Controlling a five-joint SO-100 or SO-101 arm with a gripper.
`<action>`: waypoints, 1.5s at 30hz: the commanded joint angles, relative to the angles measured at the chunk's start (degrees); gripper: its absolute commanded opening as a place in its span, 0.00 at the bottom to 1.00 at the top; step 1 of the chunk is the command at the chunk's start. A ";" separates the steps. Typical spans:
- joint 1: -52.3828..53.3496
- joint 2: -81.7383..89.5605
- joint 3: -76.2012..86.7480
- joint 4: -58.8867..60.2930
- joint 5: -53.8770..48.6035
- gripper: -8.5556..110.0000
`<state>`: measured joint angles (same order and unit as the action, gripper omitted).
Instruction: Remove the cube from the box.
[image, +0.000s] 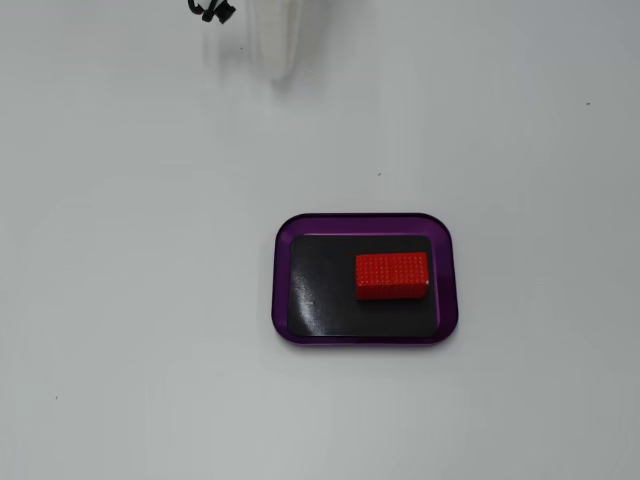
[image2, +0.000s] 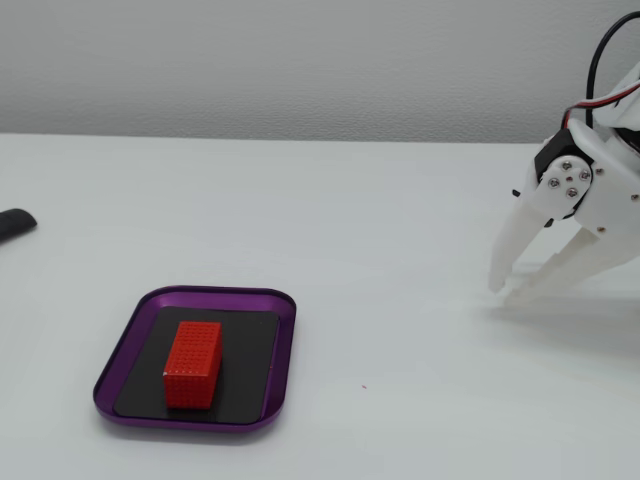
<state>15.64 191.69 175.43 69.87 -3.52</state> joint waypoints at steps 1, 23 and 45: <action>0.35 6.42 0.53 -0.53 4.75 0.07; -0.18 6.42 -2.29 -12.30 1.05 0.07; -14.77 -49.22 -40.78 -12.04 -2.11 0.08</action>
<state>2.55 154.95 145.72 58.27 -5.19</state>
